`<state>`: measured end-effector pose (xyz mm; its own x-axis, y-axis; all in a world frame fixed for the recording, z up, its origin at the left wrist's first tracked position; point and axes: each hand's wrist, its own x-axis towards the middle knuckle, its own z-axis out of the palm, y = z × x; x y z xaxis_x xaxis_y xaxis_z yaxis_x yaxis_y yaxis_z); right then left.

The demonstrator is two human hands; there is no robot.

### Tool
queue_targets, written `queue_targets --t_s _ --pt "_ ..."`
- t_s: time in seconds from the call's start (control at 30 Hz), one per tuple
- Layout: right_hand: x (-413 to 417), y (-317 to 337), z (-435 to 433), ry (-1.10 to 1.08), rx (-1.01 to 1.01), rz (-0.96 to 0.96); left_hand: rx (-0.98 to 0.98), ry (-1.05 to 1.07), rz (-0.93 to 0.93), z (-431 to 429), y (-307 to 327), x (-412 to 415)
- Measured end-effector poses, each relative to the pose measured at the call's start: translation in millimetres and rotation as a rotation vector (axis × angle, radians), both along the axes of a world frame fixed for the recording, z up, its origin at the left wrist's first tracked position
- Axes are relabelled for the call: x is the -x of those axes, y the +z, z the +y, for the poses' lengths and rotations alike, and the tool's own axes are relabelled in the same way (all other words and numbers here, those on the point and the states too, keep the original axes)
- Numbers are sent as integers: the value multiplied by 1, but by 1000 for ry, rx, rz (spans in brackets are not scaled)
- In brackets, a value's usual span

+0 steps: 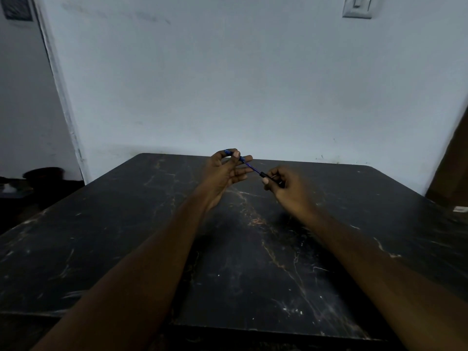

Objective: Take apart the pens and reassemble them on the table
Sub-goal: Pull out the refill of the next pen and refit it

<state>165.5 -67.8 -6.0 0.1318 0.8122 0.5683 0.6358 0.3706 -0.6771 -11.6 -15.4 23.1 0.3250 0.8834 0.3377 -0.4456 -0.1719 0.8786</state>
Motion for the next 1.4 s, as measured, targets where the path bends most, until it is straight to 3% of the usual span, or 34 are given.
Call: queue_targets --t_s 0.3,0.83,1.17,1.4 --pt "0 2 -1 -9 -6 -9 -18 -30 -1 2 -2 0" --pt "5 3 -5 -71 -143 -87 -146 32 250 7 -15 -9" --pt "9 7 -12 -39 -108 -43 -143 48 276 4 -17 -9" --pt "8 6 -9 -19 -21 15 -117 -53 200 -2 -10 -10"
